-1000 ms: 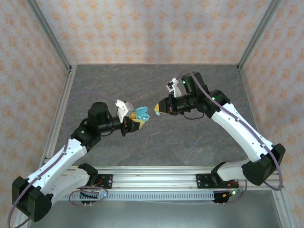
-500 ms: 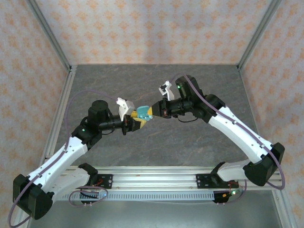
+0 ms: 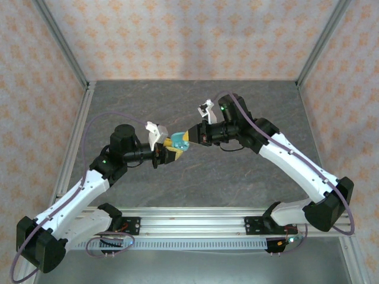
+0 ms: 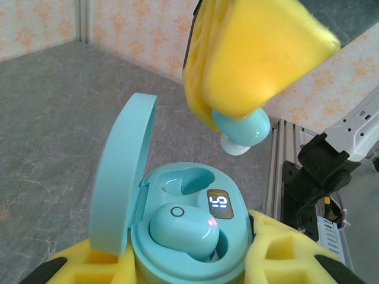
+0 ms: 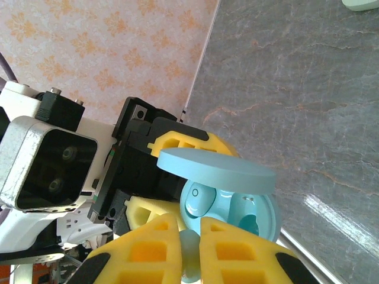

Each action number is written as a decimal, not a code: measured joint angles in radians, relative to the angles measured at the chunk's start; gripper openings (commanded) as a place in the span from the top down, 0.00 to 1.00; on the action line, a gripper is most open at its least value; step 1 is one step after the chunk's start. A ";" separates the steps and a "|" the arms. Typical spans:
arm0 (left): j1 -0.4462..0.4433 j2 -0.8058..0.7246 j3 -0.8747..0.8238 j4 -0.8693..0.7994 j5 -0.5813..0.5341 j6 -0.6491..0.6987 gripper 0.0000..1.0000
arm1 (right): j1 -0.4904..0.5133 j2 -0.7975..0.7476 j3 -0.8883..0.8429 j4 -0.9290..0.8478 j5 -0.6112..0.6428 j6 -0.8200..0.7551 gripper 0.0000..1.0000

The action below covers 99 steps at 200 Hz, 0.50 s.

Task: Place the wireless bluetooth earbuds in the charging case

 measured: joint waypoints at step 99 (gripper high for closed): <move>-0.006 0.000 0.000 0.006 0.000 -0.024 1.00 | 0.000 0.003 -0.059 0.056 0.003 0.023 0.88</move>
